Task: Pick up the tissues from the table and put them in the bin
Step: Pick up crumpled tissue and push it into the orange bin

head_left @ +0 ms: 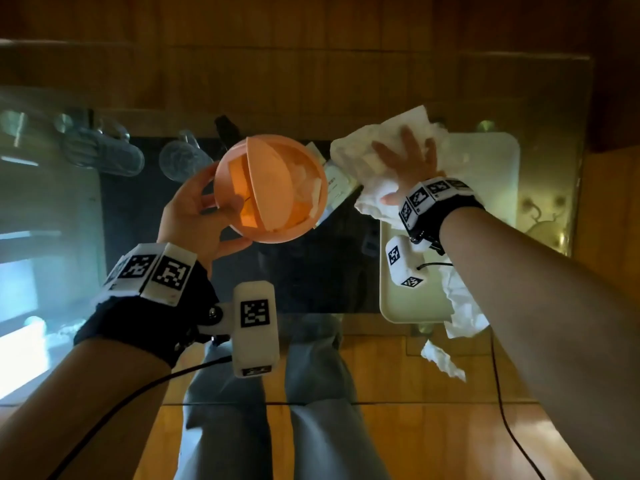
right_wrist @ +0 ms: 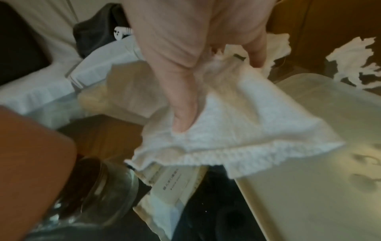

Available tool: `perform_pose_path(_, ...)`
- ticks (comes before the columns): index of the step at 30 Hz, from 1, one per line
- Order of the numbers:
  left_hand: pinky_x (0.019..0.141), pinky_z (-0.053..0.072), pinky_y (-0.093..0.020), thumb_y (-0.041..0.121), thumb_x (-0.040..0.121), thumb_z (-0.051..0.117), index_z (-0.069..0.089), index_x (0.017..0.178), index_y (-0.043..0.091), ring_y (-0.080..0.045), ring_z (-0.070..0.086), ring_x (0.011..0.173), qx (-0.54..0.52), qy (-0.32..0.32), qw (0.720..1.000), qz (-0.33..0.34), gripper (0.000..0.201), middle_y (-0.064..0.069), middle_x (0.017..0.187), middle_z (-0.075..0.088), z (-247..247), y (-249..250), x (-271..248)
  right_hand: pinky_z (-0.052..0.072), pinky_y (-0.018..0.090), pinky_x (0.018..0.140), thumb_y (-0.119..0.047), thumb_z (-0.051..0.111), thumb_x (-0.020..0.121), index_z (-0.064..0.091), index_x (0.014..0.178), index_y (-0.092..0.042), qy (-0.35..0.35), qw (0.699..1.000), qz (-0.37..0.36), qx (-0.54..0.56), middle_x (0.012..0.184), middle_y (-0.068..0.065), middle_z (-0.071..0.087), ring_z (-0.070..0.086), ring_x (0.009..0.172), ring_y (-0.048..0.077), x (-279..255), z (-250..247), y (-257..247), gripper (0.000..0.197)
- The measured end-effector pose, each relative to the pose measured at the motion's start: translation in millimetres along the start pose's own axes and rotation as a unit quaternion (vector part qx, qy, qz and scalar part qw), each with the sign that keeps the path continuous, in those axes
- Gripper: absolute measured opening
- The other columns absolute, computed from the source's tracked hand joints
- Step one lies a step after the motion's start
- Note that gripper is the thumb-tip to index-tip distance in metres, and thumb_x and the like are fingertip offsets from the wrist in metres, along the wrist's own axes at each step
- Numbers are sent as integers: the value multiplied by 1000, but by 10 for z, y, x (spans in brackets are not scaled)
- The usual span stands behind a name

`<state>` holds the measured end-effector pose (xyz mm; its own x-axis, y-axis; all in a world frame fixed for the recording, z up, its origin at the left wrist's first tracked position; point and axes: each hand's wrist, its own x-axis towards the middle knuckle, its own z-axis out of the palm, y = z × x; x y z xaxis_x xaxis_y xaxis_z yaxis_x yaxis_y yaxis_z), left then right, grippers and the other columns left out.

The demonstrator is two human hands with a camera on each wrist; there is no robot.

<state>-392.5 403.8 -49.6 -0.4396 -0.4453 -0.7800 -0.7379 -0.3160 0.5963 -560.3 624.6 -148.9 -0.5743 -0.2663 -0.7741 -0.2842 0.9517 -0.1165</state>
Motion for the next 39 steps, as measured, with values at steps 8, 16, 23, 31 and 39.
perform_pose_path(8,85,51,-58,2,82,56,50,125,32,-29,50,121,-12,-8,1000,2,52,-2,130,51,-8,7,-13,41,43,96,-14,62,80,51,119,-20,84,996,-37,4,128,14,41,41,113,39,-164,354,32,41)
perform_pose_path(16,83,53,-58,5,82,59,50,122,34,-30,50,121,14,-17,1000,-5,50,0,118,55,-32,34,-2,38,22,84,-10,55,76,61,95,-8,233,898,-53,369,109,17,53,52,97,29,-765,50,-322,20)
perform_pose_path(23,88,48,-62,-2,78,60,49,105,39,-33,49,121,0,-32,999,-26,51,5,100,54,-26,137,-41,41,12,88,-18,65,73,56,99,6,350,846,-145,375,110,24,39,47,96,27,-993,-111,-909,37)
perform_pose_path(31,87,51,-59,6,73,69,48,123,33,-32,56,115,44,-51,998,2,61,-6,120,58,-83,102,-11,45,31,97,-7,59,84,49,115,-13,160,848,-149,483,113,9,51,52,104,18,-1173,-63,-1093,33)
perform_pose_path(39,88,49,-61,10,72,71,46,127,31,-33,53,118,57,-59,997,15,64,-8,128,54,-105,67,30,47,31,76,-33,61,70,63,84,-3,259,904,-233,247,98,17,61,57,91,29,-1131,-83,-1040,33)
